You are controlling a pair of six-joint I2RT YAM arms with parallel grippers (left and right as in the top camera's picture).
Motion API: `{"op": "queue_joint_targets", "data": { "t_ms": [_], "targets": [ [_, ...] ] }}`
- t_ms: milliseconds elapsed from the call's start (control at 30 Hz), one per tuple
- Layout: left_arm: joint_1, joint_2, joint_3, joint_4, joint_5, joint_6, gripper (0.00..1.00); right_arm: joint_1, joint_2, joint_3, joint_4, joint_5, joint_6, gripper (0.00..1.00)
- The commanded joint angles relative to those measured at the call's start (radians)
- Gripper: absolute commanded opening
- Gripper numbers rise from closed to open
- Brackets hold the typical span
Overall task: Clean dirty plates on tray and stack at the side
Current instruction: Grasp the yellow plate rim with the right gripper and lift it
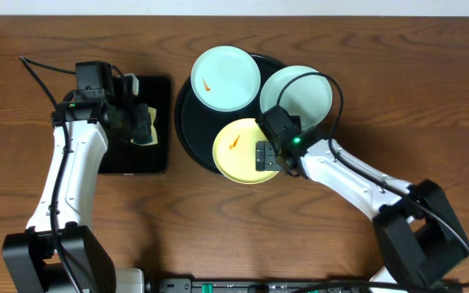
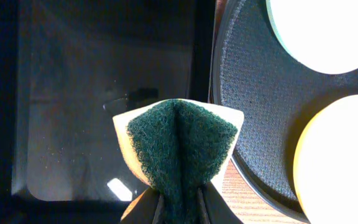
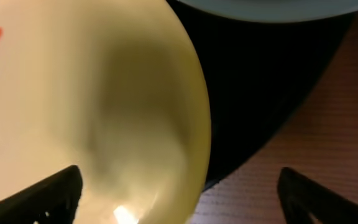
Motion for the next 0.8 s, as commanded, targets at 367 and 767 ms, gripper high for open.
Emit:
{"op": "queue_joint_targets", "data": {
  "t_ms": [367, 767],
  "targets": [
    [-0.001, 0.007, -0.012, -0.005, 0.006, 0.006, 0.14, -0.043, 0.008, -0.006, 0.007, 0.014, 0.104, 0.42],
    [-0.001, 0.007, -0.012, -0.005, 0.006, 0.005, 0.14, -0.012, 0.008, -0.013, 0.001, 0.024, 0.155, 0.18]
  ]
}}
